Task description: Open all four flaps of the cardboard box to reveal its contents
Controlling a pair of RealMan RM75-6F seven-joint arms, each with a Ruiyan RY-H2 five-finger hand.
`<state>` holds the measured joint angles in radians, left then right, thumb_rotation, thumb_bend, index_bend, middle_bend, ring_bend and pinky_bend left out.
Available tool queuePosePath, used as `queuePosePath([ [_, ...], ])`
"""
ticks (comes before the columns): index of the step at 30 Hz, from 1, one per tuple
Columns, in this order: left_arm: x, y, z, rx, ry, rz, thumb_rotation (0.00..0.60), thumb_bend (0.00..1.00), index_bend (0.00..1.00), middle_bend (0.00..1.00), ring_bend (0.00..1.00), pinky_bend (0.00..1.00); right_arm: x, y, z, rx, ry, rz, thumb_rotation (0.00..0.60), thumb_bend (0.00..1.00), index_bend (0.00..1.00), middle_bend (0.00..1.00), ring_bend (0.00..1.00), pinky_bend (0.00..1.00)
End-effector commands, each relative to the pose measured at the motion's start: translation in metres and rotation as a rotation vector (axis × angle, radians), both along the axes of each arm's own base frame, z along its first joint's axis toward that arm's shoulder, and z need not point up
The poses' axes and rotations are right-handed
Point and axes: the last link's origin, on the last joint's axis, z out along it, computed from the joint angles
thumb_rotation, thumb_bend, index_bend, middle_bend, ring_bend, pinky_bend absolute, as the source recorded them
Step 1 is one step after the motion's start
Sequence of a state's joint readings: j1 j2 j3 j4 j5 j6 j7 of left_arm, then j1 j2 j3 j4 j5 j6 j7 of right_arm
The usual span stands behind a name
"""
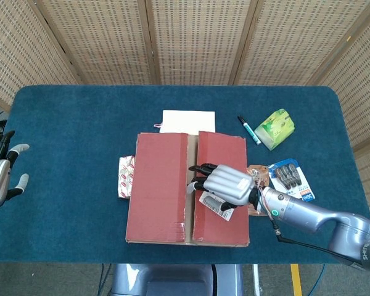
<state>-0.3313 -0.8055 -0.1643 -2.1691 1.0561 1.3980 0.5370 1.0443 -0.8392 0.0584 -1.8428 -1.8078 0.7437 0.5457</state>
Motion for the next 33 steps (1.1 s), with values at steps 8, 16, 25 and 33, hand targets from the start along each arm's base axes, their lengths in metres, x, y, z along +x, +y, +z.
queuePosePath([
  [8,0.001,0.002,-0.001,-0.004,-0.005,-0.012,0.6,0.39,0.23,0.05,0.06,0.13,-0.012,-0.001,0.024,-0.085,0.028,-0.014,0.6,0.67,0.26,0.33,0.02,0.12],
  [16,0.002,0.003,-0.002,-0.005,-0.006,-0.021,0.6,0.39,0.23,0.05,0.06,0.13,-0.027,-0.001,0.057,-0.183,0.067,-0.054,0.6,0.67,0.26,0.33,0.02,0.12],
  [25,0.005,0.005,-0.005,-0.01,-0.008,-0.034,0.6,0.39,0.23,0.05,0.06,0.13,-0.04,0.005,0.09,-0.269,0.087,-0.096,0.6,0.67,0.26,0.33,0.02,0.12],
  [33,0.008,0.006,-0.006,-0.012,-0.007,-0.041,0.6,0.39,0.23,0.05,0.06,0.13,-0.056,0.009,0.115,-0.342,0.109,-0.142,0.6,0.67,0.26,0.33,0.02,0.12],
])
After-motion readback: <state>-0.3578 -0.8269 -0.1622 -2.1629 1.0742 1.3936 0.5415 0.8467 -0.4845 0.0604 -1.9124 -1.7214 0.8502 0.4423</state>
